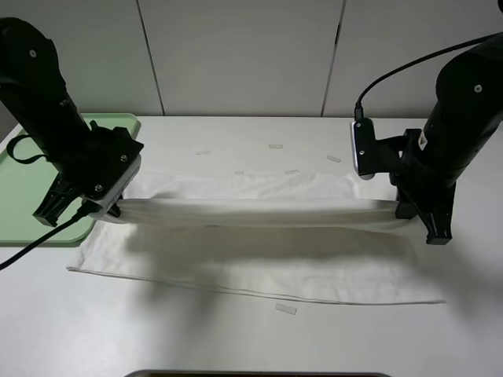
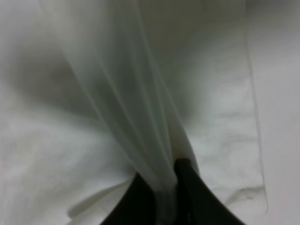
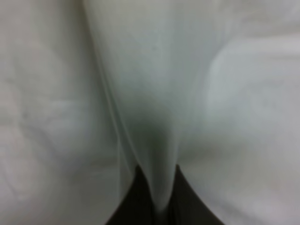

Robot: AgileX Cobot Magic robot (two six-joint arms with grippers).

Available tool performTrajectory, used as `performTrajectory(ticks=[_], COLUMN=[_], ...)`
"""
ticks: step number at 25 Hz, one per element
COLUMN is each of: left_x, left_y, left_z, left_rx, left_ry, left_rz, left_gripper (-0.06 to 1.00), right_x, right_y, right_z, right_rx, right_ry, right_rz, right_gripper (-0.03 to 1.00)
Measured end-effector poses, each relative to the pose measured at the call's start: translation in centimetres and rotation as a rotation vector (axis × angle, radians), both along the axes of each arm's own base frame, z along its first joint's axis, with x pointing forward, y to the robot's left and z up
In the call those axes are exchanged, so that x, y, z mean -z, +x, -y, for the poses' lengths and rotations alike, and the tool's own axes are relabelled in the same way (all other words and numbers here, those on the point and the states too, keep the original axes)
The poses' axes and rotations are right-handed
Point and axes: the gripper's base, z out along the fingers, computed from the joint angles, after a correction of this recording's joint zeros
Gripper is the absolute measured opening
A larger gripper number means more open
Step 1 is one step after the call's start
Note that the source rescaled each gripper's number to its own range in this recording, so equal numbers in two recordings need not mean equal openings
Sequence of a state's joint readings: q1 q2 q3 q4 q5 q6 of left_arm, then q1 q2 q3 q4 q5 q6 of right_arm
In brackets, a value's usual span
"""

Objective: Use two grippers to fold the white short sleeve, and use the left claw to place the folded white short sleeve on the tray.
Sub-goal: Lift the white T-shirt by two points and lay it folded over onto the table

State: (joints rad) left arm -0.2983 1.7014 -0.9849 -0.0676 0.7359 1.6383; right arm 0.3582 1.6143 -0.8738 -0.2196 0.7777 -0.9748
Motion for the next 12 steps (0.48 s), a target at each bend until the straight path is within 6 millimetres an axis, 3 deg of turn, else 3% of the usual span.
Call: performTrajectory(ticks=[7,12], left_x=[0.0,0.0], left_y=[-0.4,-1.0], left_z=[0.3,1.5], left_rx=[0.037,0.071], left_ry=[0.028,0.049], left_rz=[-0.026,-0.033], left_gripper=[0.05,0.05], right_x=[-0.1,-0.1], right_y=[-0.9,-1.0], right_z=[-3.6,-4.0], right_rx=[-0.153,-0.146], right_ry=[0.02,0.028], right_rz=[0.041,0.06], right_gripper=[0.0,0.0])
